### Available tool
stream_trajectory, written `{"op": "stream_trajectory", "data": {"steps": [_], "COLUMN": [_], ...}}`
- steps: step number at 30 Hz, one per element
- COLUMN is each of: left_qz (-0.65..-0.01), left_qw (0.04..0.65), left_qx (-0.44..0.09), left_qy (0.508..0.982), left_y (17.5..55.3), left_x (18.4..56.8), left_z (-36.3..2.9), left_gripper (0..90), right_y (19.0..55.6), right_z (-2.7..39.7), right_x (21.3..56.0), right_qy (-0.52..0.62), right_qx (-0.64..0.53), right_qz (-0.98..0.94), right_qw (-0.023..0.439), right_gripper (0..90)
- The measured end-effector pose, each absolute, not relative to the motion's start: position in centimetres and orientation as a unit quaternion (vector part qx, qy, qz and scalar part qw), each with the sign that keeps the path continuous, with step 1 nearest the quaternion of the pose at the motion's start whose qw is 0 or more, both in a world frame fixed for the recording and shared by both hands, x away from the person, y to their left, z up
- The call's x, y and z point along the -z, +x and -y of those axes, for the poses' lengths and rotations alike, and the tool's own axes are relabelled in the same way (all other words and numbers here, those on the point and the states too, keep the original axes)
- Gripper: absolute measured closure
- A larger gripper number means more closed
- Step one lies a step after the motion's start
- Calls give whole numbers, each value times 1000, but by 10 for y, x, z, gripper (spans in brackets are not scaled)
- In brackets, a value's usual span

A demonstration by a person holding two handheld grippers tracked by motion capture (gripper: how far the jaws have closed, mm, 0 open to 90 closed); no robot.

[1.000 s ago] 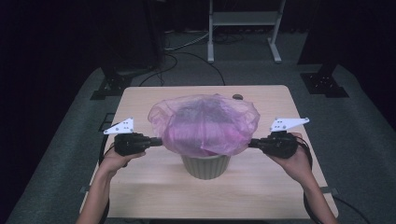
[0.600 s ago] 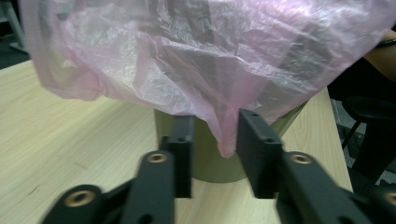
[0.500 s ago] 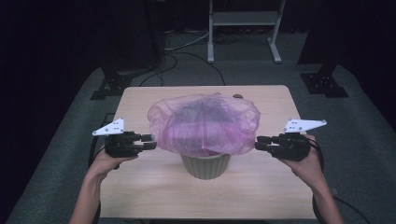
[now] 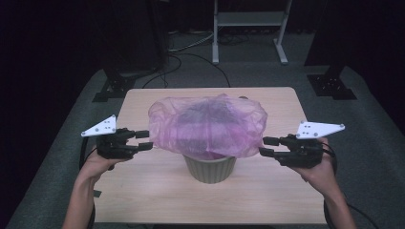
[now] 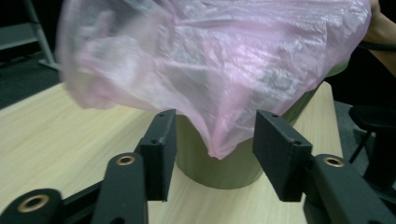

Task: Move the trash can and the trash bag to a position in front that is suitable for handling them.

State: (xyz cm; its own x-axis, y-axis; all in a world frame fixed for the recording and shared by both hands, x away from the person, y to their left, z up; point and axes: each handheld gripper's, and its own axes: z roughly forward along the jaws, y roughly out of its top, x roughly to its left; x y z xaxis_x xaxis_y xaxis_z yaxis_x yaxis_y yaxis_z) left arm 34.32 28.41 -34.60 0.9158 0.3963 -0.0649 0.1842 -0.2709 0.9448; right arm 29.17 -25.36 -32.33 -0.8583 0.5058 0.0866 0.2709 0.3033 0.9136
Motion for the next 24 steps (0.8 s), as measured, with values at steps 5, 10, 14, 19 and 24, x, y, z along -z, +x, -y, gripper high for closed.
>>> {"op": "stream_trajectory", "data": {"steps": [5,10,14,19,24], "left_qz": [-184,-169,-156,-142,-131], "left_qw": [583,581,578,575,577], "left_qx": [-85,-64,-41,-23,-21], "left_qy": [787,793,800,805,806], "left_y": [341,342,349,353,354], "left_x": [343,345,350,353,354], "left_z": [-291,-274,-254,-235,-224], "left_gripper": [468,459,457,456,496], "right_y": [295,300,302,305,301], "right_z": [237,226,220,216,213], "right_x": [320,325,329,331,332], "right_qy": [228,225,227,227,230], "right_qx": [-532,-519,-510,-510,-504], "right_qz": [-808,-818,-823,-823,-823], "right_qw": [110,106,104,105,126], "right_gripper": [533,546,595,637,693]}}
